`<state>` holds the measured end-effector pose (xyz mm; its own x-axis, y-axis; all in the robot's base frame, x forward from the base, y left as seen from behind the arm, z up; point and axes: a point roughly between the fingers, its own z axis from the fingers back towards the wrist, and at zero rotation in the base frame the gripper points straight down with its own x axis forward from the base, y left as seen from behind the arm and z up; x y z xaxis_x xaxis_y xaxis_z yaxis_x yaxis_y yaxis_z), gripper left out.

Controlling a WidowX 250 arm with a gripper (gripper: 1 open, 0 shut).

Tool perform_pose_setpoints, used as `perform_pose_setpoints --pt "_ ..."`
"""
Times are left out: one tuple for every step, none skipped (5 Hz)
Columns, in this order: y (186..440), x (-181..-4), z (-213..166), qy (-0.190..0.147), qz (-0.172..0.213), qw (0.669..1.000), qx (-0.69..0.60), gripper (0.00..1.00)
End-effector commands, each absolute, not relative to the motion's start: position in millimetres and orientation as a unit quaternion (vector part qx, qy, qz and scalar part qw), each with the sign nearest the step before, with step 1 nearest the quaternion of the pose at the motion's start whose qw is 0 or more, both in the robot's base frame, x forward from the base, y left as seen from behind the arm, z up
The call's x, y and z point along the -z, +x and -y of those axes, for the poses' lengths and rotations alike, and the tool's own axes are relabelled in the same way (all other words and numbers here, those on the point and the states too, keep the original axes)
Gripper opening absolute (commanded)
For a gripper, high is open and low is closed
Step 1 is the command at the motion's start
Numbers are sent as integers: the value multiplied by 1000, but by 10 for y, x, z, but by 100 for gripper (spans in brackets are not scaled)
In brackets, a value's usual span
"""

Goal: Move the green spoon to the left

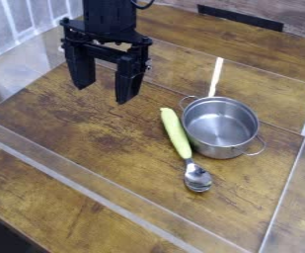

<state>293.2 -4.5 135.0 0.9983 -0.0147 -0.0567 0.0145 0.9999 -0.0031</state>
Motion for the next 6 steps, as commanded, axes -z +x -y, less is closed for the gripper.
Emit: perform_pose_setpoints --pt "2971 -1281 112 -4 -42 998 -55 100" --pt "3117 -1218 325 -12 -20 984 -174 100" --pt "3191 -1080 554 -29 -2 973 -231 100" --pt "3214 -946 644 -46 8 961 -274 100" --pt "3270 -932 693 -54 7 960 -275 100" --pt "3326 -941 731 -61 7 960 -271 100"
